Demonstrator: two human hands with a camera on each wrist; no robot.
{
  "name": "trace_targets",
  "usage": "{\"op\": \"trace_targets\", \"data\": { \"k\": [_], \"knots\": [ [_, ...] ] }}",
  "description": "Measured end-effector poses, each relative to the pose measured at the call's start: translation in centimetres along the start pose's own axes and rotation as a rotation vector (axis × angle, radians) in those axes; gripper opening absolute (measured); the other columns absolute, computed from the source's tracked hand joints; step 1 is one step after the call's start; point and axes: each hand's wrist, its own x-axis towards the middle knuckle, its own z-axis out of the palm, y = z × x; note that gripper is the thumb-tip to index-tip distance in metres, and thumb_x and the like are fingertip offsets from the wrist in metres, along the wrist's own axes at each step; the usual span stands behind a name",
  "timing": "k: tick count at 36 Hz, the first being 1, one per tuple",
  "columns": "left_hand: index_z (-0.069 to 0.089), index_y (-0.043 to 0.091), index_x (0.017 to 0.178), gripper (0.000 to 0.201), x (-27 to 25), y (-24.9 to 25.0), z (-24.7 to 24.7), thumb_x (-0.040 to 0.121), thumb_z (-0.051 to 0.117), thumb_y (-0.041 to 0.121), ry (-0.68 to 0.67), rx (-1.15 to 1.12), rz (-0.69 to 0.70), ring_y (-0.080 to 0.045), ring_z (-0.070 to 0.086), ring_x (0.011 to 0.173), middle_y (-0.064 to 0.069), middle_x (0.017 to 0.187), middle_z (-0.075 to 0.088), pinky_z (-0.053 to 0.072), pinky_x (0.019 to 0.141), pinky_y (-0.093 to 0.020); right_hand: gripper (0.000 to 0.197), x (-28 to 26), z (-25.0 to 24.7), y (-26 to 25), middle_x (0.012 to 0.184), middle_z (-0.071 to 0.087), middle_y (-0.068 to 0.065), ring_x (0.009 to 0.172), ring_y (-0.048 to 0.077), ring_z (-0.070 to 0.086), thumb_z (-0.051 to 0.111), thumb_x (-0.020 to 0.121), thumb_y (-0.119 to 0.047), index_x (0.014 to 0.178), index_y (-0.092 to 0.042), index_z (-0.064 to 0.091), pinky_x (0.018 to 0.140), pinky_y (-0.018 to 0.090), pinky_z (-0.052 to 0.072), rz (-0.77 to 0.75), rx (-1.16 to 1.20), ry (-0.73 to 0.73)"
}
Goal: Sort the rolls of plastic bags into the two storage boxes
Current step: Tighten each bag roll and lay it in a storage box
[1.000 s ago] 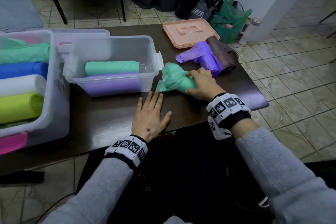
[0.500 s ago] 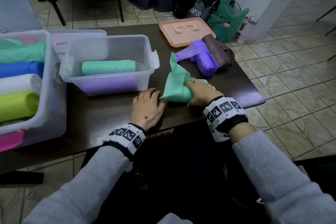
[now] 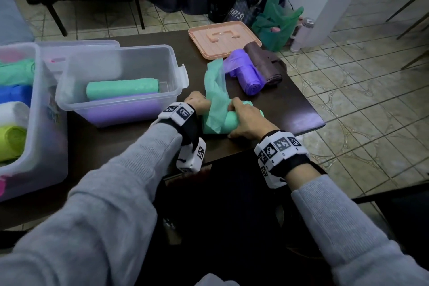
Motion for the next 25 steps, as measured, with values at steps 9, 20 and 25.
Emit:
{"op": "trace_targets", "data": {
  "k": [9,20,25],
  "knots": [
    [0.045,0.022,0.067,0.031,-0.2,2.4,-0.7,0.093,0.046,0.006,0.119,-0.349,0.083,-0.016,0.053,0.071,0.004,0.071,0.048,0.050,0.065,-0.022,0.074,-0.1,0.4,0.5,0.132,0.045,0.006,0.125,0.025,0.035,0.074,0.073,-0.029,0.138,-0.020,0.039,0.101,0.031,0.022,-0.143,-0.182,0.024],
    [0.063,0.004,0.099,0.015,-1.6,6.4,-2.5,0.087,0.066,0.013,0.265,-0.773,0.132,-0.027,0.068,0.088,-0.016,0.098,0.068,0.056,0.082,-0.044,0.058,-1.0,0.1,-0.3,0.119,0.052,0.003,0.115,0.023,0.043,0.072,0.071,-0.032,0.120,-0.020,0.043,0.089,0.038,0.030,-0.216,-0.239,0.001],
    [0.052,0.012,0.072,0.021,-1.2,8.0,-4.3,0.089,0.063,0.011,0.360,-0.731,0.164,-0.021,0.064,0.083,-0.009,0.091,0.063,0.056,0.082,-0.039,0.050,-1.0,-0.1,-0.8,0.110,0.047,0.005,0.111,0.025,0.048,0.070,0.071,-0.024,0.117,-0.021,0.051,0.081,0.033,0.034,-0.250,-0.250,-0.036]
  ]
}}
